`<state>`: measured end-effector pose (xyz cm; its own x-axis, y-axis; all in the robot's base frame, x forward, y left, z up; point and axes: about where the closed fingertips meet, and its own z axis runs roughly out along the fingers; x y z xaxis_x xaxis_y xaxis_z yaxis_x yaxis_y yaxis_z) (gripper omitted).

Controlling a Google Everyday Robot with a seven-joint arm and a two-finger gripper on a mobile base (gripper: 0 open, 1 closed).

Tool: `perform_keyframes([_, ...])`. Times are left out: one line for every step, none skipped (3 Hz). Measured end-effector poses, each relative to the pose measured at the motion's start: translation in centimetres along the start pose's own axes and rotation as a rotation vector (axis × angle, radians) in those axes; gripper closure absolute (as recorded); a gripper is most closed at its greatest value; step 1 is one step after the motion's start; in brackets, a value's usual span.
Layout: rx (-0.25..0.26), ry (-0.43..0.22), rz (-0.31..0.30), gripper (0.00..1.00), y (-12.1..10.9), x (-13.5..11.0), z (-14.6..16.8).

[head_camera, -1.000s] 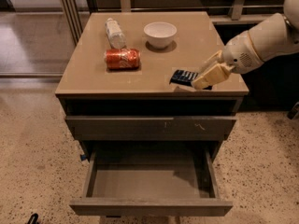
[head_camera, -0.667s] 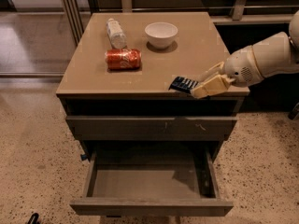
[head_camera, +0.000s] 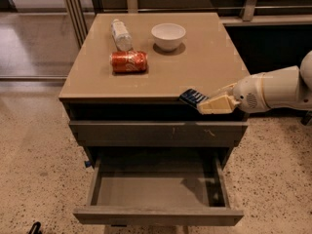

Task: Place rxbar blueberry into middle drawer

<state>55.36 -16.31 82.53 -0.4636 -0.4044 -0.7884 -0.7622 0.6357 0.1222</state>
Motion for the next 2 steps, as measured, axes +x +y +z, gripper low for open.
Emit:
perform_keyframes([-0.001,0.0,-0.001,1.0,0.0,0.0,0.0])
perform_keyframes([-0.043,0.004,-0.017,1.0,1.7,0.5,0.9])
